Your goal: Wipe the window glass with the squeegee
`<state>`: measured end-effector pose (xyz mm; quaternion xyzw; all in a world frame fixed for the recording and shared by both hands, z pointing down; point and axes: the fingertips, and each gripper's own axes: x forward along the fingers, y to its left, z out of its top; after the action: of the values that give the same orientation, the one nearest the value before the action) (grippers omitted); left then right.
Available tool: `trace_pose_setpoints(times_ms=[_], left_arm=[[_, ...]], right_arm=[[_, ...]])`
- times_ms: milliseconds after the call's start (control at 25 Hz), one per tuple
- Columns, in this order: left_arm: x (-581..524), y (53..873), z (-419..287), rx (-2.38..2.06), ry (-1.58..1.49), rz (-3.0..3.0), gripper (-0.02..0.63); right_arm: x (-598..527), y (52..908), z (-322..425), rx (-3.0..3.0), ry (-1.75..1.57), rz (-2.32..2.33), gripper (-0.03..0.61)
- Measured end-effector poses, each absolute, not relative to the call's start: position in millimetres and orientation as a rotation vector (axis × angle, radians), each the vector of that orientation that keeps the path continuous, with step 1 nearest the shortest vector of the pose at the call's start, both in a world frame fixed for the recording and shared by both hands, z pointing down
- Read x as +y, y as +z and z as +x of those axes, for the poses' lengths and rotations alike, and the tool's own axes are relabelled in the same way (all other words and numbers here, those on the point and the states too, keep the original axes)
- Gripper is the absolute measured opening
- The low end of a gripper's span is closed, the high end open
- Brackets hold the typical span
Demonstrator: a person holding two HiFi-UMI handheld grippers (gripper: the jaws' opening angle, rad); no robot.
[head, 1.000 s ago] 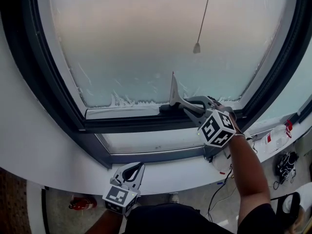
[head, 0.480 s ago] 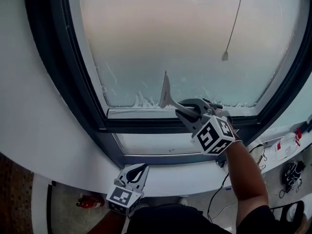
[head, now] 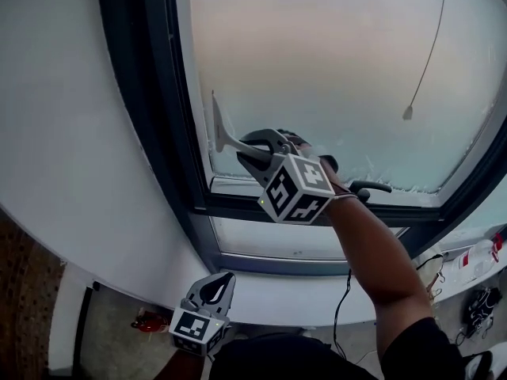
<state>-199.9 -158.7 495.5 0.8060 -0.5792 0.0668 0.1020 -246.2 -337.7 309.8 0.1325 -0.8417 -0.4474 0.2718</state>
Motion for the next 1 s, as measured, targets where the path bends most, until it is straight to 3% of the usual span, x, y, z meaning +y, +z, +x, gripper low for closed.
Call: trace_pose_setpoints(times_ms=[560,1000], left_arm=[[-160,495,-214,-1.757,0.144,2.351,0.001],[-171,496,-195,-1.703,0.167,2.380,0.002]], right_arm=[[-339,294,-272,-2.244,-1.181,0.230,0.067],[-344,294,-239,-2.255,-1.120,0.223,0.067]])
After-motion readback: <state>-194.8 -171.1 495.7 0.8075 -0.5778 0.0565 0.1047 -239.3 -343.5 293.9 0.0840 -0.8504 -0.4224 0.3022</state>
